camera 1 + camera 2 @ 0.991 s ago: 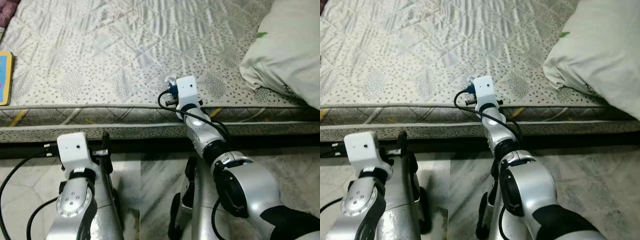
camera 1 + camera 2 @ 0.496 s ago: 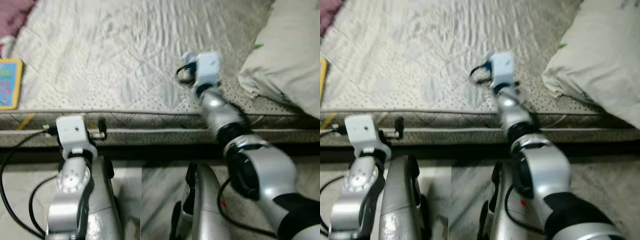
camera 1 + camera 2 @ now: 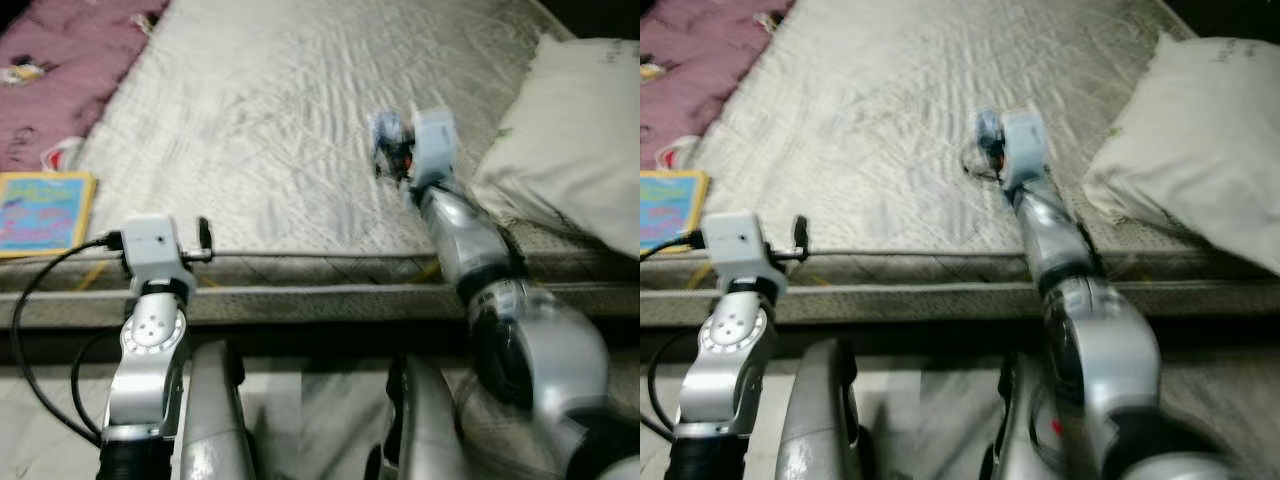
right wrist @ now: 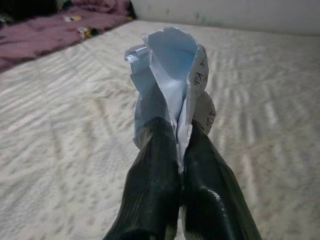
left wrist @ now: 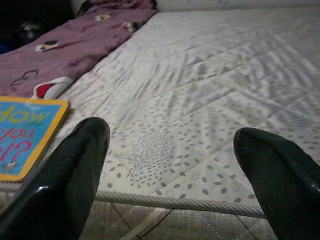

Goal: Clean up the room

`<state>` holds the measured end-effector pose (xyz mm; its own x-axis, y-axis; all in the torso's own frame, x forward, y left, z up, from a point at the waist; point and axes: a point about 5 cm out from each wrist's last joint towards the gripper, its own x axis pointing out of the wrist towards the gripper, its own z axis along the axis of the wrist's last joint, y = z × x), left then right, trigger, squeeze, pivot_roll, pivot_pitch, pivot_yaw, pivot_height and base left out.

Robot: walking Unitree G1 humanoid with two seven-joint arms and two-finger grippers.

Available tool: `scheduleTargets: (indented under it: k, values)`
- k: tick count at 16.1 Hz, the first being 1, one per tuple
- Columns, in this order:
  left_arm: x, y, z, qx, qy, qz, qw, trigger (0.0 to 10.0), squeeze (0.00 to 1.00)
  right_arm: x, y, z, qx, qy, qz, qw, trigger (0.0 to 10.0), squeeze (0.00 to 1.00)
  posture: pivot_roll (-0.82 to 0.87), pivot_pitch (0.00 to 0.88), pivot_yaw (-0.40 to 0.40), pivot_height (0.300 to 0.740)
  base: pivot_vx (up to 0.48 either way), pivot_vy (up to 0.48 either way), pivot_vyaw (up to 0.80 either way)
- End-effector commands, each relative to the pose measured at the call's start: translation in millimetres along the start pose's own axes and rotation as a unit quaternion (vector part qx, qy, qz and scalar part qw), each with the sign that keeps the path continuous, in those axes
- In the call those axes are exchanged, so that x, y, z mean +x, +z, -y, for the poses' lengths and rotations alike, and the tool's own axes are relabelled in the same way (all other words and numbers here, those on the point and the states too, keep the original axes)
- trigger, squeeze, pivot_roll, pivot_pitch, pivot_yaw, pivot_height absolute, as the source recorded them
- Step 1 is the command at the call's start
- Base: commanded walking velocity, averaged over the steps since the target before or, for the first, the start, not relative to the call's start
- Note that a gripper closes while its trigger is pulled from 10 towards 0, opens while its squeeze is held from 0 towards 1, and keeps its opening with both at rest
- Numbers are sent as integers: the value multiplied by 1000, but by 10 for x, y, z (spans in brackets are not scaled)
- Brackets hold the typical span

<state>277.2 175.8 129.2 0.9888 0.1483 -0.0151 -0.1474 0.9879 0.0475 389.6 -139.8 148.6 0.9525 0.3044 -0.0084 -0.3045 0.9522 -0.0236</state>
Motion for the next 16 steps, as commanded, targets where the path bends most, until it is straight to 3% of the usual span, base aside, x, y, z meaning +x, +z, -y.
scheduleTargets:
  k: [1,2,3,5,6,7,9,10,12,16]
  values:
    - [13,-11,32,-4,-21,7,1000,10000,0,-87,-102,39,17,-1,-5,1000,0,0,-53,0,28,514,0,0,0]
    - [20,-24,38,-5,-23,7,1000,10000,0,-159,-180,50,26,-8,-7,1000,0,0,-71,0,47,514,0,0,0]
    - [21,-21,71,-12,-29,14,999,10000,0,-312,-257,64,24,-18,3,1000,10000,0,-78,0,52,514,0,0,0]
    - [1,-9,88,-24,-37,31,999,10000,0,-615,-343,113,37,-70,12,997,10000,0,-93,0,61,514,0,0,0]
    - [-7,-9,82,-26,-36,34,998,10000,0,-667,-354,116,32,-77,14,996,10000,0,-95,0,62,514,0,0,0]
    - [-49,-43,61,-29,-33,29,999,10000,0,-890,-388,81,14,-98,26,995,10000,0,-106,0,62,514,0,0,0]
    - [-99,-96,61,-24,-30,21,999,10000,0,-1062,-348,-13,18,-90,29,995,10000,0,-107,0,66,514,0,0,0]
    - [-146,-172,78,-45,-36,2,998,10000,0,-1161,-295,-125,-2,-42,31,999,10000,0,-118,0,69,514,0,0,0]
    - [-175,-196,88,-36,-38,-2,999,10000,0,-1208,-295,-163,4,-56,19,998,10000,0,-120,0,65,514,0,0,0]
    - [-137,-139,194,-58,-63,6,996,10000,0,-1078,-97,-304,65,-42,43,996,10000,0,-115,0,53,514,0,0,0]
